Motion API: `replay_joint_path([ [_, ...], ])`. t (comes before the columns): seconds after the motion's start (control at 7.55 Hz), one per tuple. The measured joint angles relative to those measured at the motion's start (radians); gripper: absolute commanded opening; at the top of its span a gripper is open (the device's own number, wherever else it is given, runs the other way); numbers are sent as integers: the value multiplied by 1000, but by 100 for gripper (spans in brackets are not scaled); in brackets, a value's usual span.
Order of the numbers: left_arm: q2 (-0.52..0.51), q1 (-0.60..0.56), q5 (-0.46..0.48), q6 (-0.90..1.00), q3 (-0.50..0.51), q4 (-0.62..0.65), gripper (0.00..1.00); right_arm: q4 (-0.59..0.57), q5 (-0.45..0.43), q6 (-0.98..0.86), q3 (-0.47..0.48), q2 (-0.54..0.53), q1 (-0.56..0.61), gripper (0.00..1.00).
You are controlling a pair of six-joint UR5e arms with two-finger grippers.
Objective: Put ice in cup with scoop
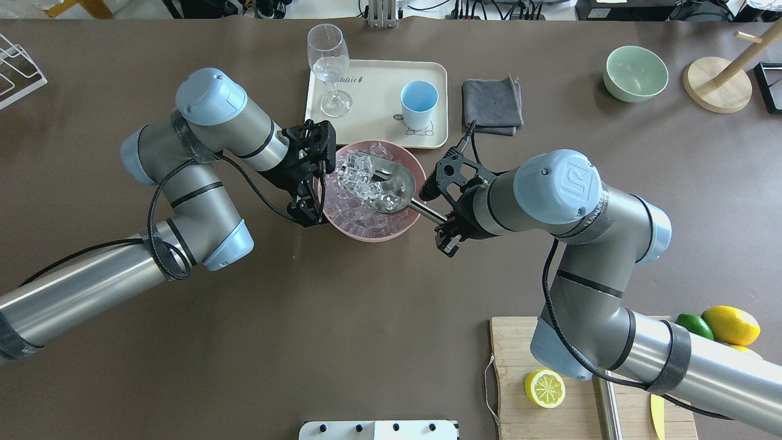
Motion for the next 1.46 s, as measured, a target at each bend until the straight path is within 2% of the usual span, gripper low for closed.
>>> replay_joint_path([
  [0.4, -1, 1, 0, -4, 0, 1, 99, 88, 75, 74, -1, -30, 49, 0],
  [0.79, 5, -3, 0, -4, 0, 5, 99, 109, 177, 140, 5, -55, 175, 0],
  [1.06, 26, -13, -1, -2, -5, 6, 99, -11, 258, 139, 12, -52, 276, 0],
  [1.46, 70, -45, -5, -1, -31, 8, 99, -278, 247, 37, 16, 7, 311, 0],
])
